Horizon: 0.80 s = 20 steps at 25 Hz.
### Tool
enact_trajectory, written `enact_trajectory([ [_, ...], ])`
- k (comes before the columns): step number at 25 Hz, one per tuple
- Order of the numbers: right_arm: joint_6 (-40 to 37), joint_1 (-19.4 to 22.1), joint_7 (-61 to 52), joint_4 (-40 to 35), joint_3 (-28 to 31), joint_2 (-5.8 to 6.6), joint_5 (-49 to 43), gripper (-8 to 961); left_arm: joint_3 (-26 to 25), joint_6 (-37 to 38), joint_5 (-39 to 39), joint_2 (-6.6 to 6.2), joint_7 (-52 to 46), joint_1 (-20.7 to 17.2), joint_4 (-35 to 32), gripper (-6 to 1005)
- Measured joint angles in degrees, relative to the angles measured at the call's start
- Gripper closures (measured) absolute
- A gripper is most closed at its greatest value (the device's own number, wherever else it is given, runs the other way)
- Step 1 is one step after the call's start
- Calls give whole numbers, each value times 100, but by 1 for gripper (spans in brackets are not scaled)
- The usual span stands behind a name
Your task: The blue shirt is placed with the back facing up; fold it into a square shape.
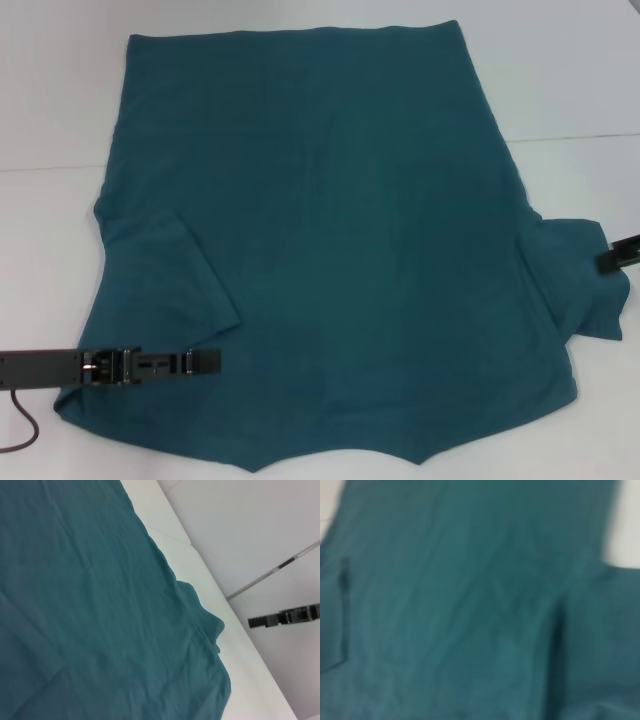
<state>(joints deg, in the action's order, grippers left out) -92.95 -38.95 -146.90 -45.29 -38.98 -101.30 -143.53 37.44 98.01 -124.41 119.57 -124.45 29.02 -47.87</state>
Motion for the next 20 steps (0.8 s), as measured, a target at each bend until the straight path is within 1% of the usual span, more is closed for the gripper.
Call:
enact_trajectory([
  [3, 103, 170, -165, -109, 160, 24, -114, 10, 15, -110, 4, 18, -6, 23, 41, 292],
  [5, 262, 244, -178, -84, 242, 14, -143, 10, 18, -160, 4, 33, -4, 30, 66, 292],
  [8, 535, 319, -181, 10, 261, -70, -160, 11, 18, -188, -6, 48, -3, 34, 68, 292],
  [14, 1135, 332, -192, 372, 215, -176, -164, 9, -4, -217, 2, 56, -17, 27, 68, 292],
  [20, 1570, 309, -134, 461, 190, -358, -167, 10, 12, -274, -17, 58, -43, 24, 116, 291],
])
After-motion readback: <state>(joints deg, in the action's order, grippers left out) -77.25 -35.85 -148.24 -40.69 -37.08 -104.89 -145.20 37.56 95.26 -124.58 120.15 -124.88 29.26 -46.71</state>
